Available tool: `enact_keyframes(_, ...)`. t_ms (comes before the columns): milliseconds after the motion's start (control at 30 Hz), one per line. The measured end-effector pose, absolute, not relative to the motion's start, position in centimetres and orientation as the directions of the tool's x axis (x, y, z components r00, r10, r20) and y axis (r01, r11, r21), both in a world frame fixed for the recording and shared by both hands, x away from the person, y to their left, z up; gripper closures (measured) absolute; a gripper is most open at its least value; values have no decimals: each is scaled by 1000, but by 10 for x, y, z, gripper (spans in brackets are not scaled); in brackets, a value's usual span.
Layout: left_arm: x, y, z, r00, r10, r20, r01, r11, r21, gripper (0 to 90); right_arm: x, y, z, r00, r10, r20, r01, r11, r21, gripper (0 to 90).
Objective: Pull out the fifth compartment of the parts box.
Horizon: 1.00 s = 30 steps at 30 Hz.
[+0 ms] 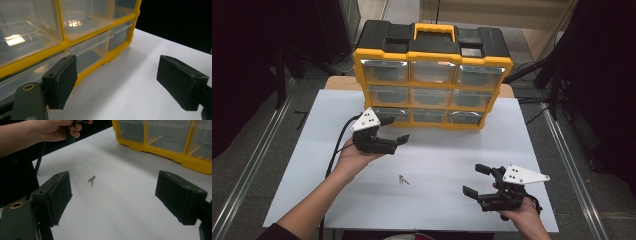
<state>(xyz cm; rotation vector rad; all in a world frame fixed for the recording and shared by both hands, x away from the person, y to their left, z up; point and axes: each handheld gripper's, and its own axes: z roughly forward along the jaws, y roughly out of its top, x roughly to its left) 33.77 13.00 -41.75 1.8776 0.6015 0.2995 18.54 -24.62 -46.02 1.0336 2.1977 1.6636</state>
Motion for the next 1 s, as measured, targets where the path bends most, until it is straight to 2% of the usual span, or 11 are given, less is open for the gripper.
enact_keyframes(1000, 363, 88, -392, 856, 514, -56, 230, -282, 932, 169, 187, -246, -462, -739, 623, 256, 420, 130, 898, 145)
